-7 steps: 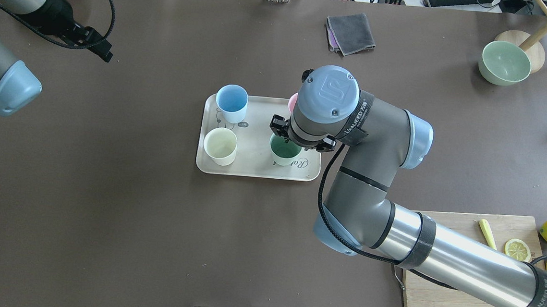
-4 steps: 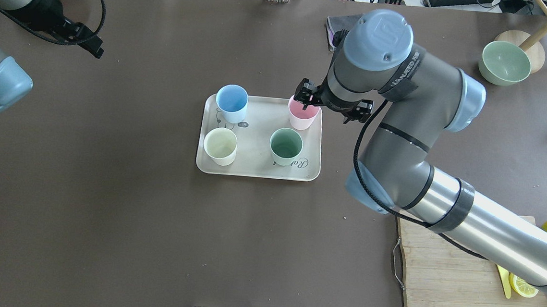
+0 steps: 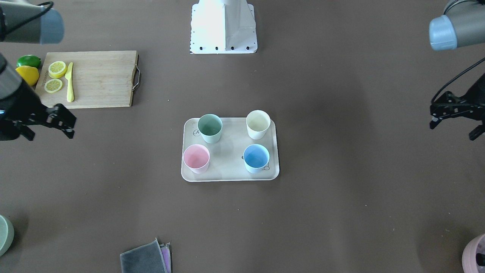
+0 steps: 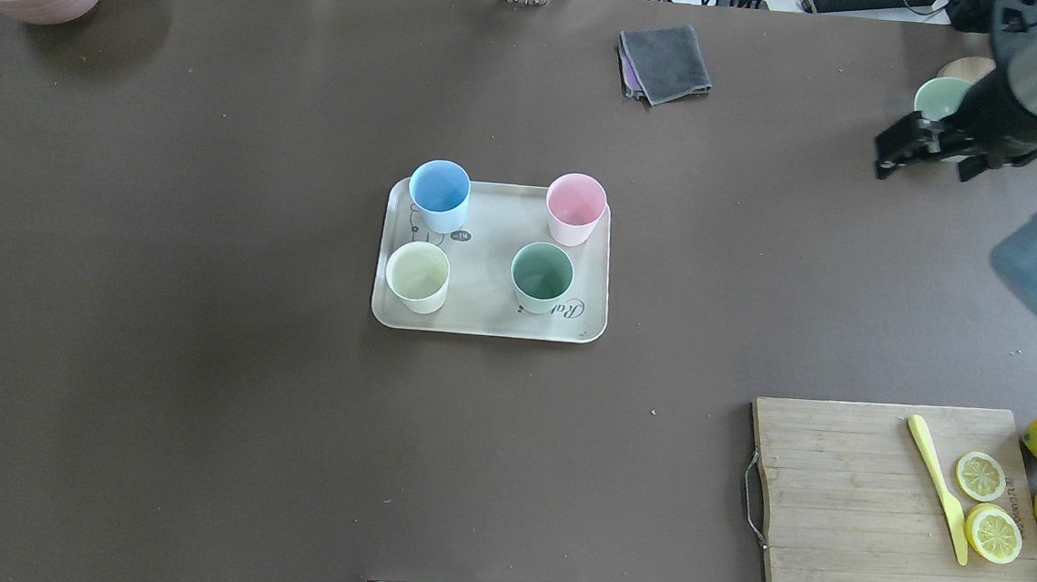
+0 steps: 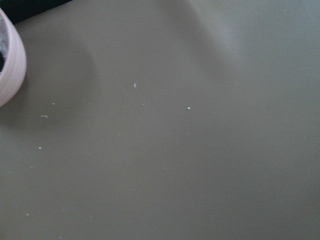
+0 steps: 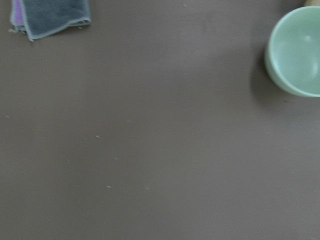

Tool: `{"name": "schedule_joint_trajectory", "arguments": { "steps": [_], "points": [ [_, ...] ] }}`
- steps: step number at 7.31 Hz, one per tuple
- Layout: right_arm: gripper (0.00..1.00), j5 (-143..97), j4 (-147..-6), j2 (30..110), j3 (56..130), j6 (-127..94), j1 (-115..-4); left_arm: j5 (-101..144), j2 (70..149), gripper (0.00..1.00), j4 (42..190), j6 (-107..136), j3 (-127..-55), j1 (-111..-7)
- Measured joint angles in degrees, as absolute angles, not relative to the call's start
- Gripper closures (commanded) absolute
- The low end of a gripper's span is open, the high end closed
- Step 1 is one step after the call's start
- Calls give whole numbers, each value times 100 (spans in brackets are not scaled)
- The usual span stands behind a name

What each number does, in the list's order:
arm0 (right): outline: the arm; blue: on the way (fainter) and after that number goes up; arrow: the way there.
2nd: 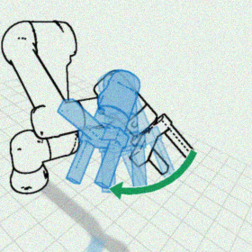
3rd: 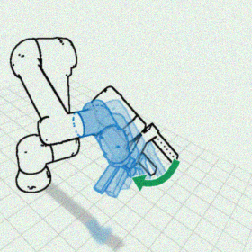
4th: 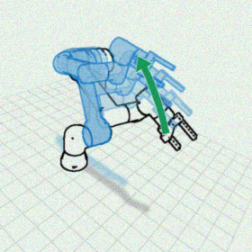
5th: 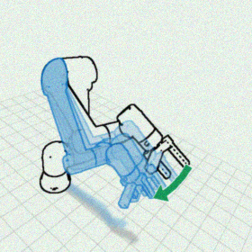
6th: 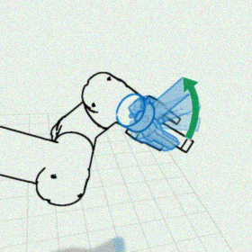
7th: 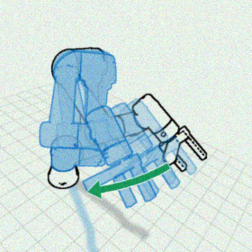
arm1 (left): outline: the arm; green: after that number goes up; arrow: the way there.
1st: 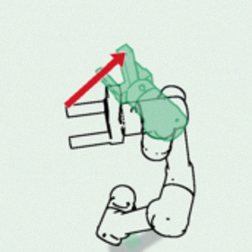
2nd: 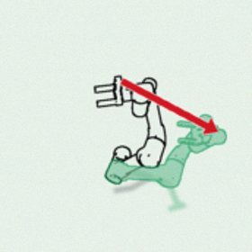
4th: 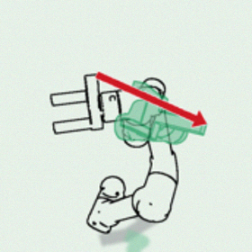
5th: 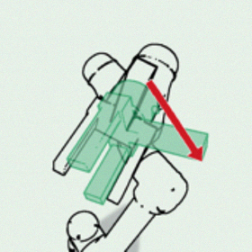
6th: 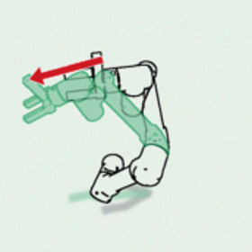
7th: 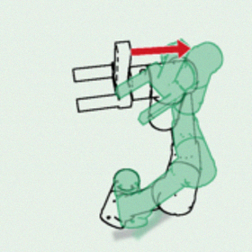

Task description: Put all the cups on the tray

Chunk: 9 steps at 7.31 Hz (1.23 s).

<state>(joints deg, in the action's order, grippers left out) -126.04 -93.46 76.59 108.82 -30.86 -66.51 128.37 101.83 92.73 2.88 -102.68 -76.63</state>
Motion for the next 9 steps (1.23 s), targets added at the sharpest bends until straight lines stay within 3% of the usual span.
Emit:
{"name": "schedule_joint_trajectory", "arguments": {
  "steps": [3,5,9],
  "points": [
    [0,-13271,-9352,9359,10836,-107,-8545,13071,9803,1,8087,-1899,-10205,-8955],
    [0,-13047,-9337,10263,10670,721,-9320,13073,9200,1,7975,-2376,-10114,-9177],
    [0,-12946,-9274,10530,10296,878,-9474,13075,8777,1,8102,-2283,-9867,-9218]
  ]
}}
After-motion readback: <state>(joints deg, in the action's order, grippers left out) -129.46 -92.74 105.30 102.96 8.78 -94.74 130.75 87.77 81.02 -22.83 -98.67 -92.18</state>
